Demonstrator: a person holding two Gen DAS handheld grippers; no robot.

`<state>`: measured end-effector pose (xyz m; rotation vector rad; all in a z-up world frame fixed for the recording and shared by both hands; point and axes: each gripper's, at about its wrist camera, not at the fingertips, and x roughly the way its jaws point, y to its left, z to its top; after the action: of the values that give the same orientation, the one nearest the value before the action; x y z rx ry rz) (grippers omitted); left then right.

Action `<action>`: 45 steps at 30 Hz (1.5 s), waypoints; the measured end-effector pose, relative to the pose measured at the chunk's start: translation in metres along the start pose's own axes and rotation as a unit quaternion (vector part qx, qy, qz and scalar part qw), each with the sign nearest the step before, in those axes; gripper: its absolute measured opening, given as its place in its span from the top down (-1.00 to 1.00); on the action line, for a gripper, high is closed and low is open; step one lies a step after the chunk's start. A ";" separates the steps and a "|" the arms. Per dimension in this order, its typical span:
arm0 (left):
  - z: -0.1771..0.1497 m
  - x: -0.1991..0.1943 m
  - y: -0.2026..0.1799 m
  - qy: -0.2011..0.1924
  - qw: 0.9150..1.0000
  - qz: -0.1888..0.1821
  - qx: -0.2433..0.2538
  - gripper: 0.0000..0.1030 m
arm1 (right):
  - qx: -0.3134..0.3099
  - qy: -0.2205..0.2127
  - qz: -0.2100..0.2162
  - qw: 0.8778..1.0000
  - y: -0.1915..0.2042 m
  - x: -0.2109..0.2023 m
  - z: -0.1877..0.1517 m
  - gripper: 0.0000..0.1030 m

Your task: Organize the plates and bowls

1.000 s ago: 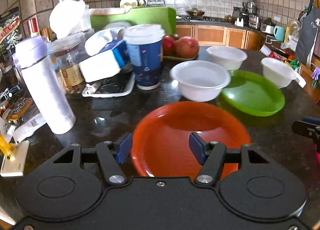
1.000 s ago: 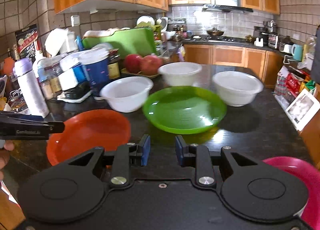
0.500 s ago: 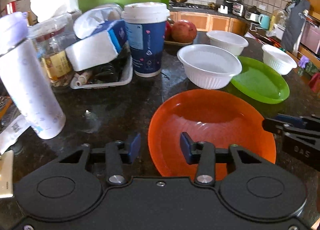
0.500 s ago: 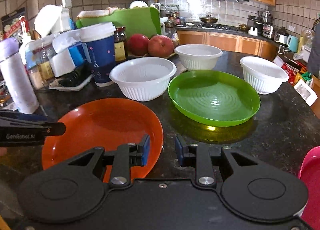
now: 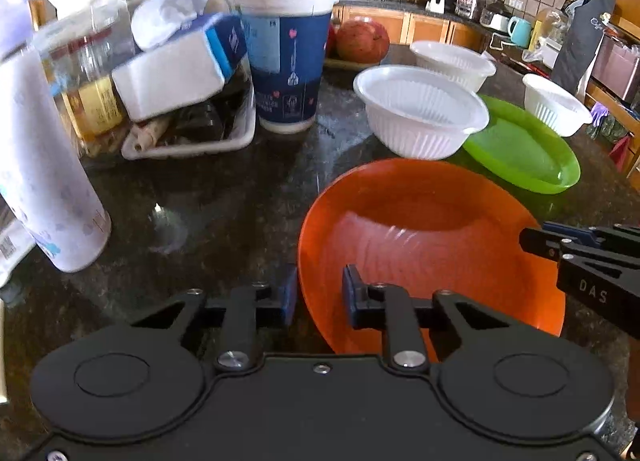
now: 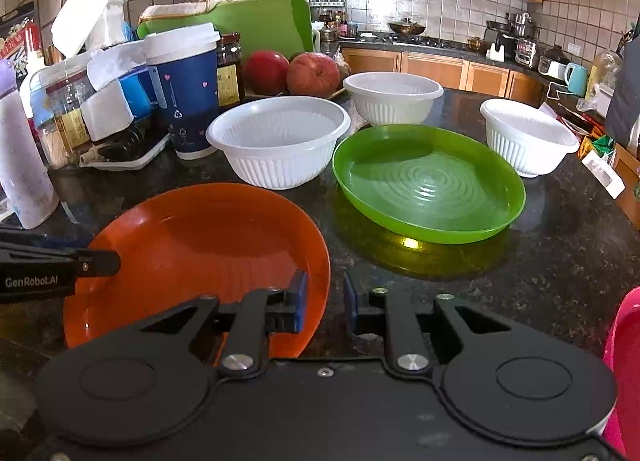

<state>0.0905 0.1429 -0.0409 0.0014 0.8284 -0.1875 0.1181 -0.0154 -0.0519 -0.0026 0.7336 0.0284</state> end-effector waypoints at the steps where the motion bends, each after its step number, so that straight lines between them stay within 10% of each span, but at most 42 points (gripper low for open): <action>1: 0.000 0.000 0.001 -0.002 1.000 0.000 -0.001 0.42 | 0.000 0.001 0.000 1.000 0.000 0.001 -0.001 0.71; 28: -0.002 -0.023 -0.040 -0.015 0.999 -0.034 0.032 0.44 | 0.024 -0.030 -0.060 0.997 -0.021 -0.043 -0.012 0.79; 45: -0.005 -0.048 -0.152 -0.040 0.995 -0.054 0.068 0.44 | 0.062 -0.072 -0.089 0.992 -0.132 -0.114 -0.039 0.79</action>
<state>0.0298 0.0020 0.0018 0.0767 0.7358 -0.3433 0.0115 -0.1503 -0.0056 0.0526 0.5877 -0.1855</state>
